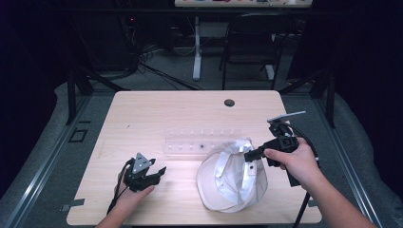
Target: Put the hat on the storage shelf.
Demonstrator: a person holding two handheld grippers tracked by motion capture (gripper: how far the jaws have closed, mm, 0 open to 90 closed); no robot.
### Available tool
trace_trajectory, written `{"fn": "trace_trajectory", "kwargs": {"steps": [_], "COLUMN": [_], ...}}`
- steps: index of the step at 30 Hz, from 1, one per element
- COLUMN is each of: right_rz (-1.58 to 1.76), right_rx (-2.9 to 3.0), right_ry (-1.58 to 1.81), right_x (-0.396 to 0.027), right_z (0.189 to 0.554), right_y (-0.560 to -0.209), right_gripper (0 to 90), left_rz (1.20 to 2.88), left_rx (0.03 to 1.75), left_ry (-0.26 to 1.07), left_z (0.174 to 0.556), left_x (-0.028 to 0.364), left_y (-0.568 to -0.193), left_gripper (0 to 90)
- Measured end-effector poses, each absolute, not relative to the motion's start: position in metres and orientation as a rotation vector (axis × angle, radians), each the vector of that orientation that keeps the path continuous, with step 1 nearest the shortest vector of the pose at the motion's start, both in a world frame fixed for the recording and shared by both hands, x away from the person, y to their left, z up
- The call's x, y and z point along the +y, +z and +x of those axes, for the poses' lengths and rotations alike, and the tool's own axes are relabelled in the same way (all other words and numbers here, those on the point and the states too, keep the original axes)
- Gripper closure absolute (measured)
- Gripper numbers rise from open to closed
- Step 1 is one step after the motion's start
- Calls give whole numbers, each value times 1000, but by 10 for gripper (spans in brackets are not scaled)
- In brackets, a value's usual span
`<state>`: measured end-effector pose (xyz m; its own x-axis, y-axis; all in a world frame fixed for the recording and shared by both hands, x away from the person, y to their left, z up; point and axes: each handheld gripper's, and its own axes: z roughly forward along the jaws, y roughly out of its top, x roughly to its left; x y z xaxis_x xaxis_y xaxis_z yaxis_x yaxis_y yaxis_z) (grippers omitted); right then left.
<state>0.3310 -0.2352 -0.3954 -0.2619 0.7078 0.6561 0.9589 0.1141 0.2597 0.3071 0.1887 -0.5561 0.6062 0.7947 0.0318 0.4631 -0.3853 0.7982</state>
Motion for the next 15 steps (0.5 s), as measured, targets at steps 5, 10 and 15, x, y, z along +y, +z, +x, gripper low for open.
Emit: {"fn": "trace_trajectory", "kwargs": {"steps": [5, 10, 15], "right_rz": [-1546, -1525, -1499], "right_rx": [-2001, -1987, -1985], "right_ry": [-1060, -1118, -1166], "right_x": [-230, -227, -222], "right_z": [327, 325, 324], "right_y": [-391, -387, -378], "right_gripper": [822, 822, 823], "left_rz": [2035, 2040, 2040], "left_rx": [990, 985, 977], "left_ry": [541, 528, 526], "left_z": [307, 306, 306], "left_x": [189, 188, 187], "left_y": [-556, -556, -555], "left_gripper": [455, 458, 461]}}
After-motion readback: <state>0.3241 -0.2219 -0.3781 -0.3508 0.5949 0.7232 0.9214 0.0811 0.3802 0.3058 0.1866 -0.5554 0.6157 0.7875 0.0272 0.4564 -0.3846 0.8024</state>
